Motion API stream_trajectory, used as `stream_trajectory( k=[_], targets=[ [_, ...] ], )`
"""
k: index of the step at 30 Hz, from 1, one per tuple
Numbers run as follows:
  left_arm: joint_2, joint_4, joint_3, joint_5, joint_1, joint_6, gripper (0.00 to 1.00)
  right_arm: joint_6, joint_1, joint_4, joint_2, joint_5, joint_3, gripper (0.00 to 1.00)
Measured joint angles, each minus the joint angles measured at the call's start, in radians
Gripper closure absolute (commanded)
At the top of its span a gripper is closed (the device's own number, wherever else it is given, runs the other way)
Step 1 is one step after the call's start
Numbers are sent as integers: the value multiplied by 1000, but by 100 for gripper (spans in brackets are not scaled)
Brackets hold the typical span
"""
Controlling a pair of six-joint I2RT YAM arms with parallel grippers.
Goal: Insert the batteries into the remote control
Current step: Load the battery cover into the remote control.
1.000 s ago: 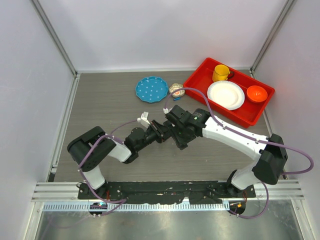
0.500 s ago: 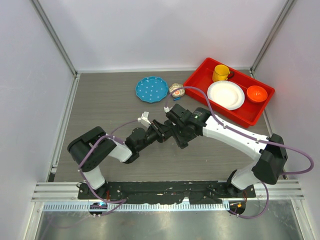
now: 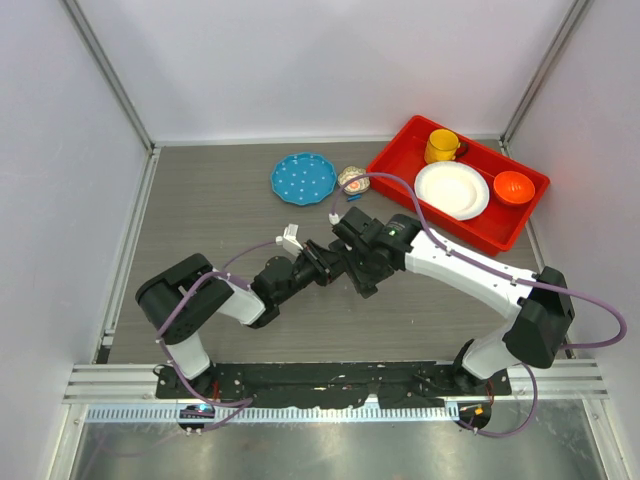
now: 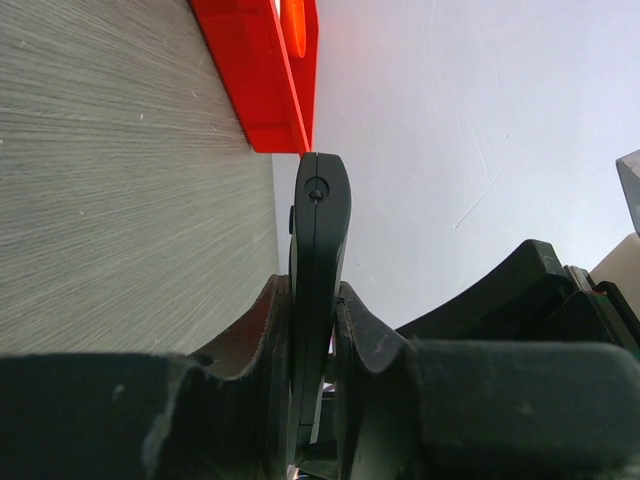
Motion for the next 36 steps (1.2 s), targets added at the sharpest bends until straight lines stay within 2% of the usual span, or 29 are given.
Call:
stream_trajectory(
  k=[19,29,36],
  targets=[
    [41,0,47,-53,-35,16,100,5,-46,-15,-1,-1,0,93],
    [41,5,48,-50,-50,19,100,6,-52,5,-59,-27,-48,85],
    [41,7,48,-44,-54,20,100,12,-54,16,-88,-39,-71,85]
  ],
)
